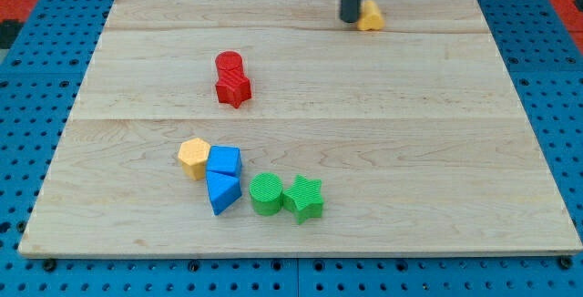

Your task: Slide the yellow hexagon to the center right

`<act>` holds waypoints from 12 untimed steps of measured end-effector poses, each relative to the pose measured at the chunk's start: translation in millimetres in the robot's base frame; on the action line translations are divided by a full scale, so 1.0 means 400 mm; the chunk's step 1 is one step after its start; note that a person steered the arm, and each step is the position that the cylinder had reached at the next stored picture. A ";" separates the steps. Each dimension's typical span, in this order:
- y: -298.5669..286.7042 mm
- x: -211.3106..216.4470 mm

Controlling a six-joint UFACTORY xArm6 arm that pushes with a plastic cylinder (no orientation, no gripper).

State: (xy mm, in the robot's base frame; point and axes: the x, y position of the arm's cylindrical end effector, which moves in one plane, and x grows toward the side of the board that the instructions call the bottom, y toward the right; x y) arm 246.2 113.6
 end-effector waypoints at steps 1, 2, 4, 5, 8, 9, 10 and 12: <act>0.091 -0.003; 0.006 0.097; -0.173 0.465; -0.411 0.465; -0.798 0.755; -0.647 0.652; -0.445 0.629; -0.329 0.548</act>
State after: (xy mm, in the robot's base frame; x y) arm 465.4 -17.9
